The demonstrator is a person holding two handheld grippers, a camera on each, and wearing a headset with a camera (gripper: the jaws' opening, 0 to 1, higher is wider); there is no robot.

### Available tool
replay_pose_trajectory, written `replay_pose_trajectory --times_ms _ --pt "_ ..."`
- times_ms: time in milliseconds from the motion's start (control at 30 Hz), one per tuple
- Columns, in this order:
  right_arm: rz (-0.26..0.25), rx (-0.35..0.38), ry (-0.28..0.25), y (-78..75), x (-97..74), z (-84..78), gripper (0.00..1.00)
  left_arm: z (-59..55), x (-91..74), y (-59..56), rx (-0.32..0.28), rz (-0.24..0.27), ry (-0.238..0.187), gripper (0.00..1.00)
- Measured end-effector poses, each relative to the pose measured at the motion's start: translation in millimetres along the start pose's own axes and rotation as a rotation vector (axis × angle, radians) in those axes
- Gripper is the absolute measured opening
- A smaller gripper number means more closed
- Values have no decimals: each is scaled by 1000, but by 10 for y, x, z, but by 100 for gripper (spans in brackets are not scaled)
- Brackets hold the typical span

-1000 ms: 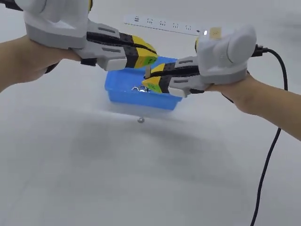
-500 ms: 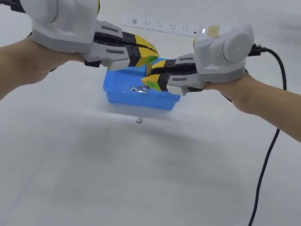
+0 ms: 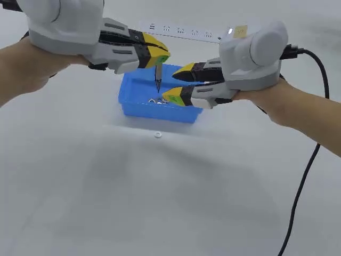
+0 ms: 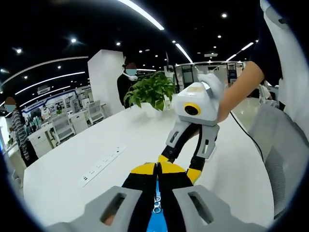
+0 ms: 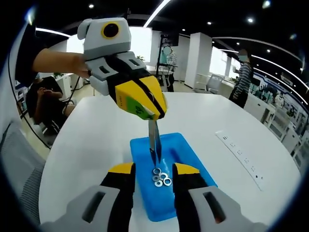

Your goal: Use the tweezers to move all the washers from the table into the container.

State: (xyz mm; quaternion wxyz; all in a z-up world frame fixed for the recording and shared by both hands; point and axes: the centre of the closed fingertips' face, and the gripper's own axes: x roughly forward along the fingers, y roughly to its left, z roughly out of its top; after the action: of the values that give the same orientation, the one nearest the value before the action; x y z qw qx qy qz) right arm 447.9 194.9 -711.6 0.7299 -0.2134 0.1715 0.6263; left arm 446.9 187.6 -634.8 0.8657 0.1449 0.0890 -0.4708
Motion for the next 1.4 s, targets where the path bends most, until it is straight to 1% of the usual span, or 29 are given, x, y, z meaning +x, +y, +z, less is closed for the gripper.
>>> replay_pose_trajectory --times_ms 33,133,167,233,300,367,467,567,667,700,733,767,900,967,1033,1100,1133,1167,1233,1267,1300,1333,1400 --pt "-8 -3 3 2 -20 -2 34 16 -12 0 4 9 0 4" --pt "-35 1 5 0 -91 -5 40 56 -35 -23 12 15 2 4" --pt "-49 4 3 1 -131 -9 43 83 -52 -38 9 15 -3 4" --pt "-66 24 -3 10 -190 -15 47 71 -55 -33 5 14 -16 4" --pt "-76 39 -27 48 -269 -4 49 105 -77 -61 6 16 -23 4" --pt "-87 46 -27 94 -335 -34 52 144 -106 -106 5 15 -34 4" --pt "-105 53 -14 154 -426 -144 58 183 -162 -205 6 7 -46 4" --pt "-127 76 -2 175 -494 -259 63 178 -214 -267 7 5 -50 4" --pt "-140 107 -1 210 -540 -353 67 167 -291 -348 2 -3 -63 4" --pt "-143 111 3 222 -550 -380 68 161 -309 -366 1 -3 -63 4" --pt "-145 114 6 236 -562 -404 69 125 -338 -318 2 -5 -64 4" --pt "-145 120 10 260 -578 -433 70 110 -355 -312 3 -6 -65 4" --pt "-131 127 7 343 -637 -479 78 68 -400 -374 -2 -8 -85 4" --pt "-123 115 12 382 -650 -494 81 37 -392 -395 -9 -10 -85 4" --pt "-112 94 30 430 -660 -535 83 -4 -379 -435 -11 -17 -85 4" --pt "-102 90 35 496 -665 -551 85 -20 -367 -484 -18 -32 -98 4" --pt "-96 89 37 538 -664 -561 88 -38 -359 -534 -25 -52 -104 4" --pt "-90 87 40 573 -663 -567 90 -58 -352 -572 -23 -68 -102 4" --pt "-77 78 47 654 -659 -585 97 -110 -338 -619 -21 -79 -93 4" --pt "-72 74 49 682 -657 -593 100 -150 -327 -667 -23 -94 -86 4" --pt "-58 68 52 738 -658 -607 100 -178 -317 -683 -22 -98 -83 4" --pt "-54 66 53 765 -659 -616 100 -183 -286 -734 -22 -98 -77 4" --pt "-39 59 58 831 -654 -642 100 -224 -266 -749 -26 -98 -76 4"
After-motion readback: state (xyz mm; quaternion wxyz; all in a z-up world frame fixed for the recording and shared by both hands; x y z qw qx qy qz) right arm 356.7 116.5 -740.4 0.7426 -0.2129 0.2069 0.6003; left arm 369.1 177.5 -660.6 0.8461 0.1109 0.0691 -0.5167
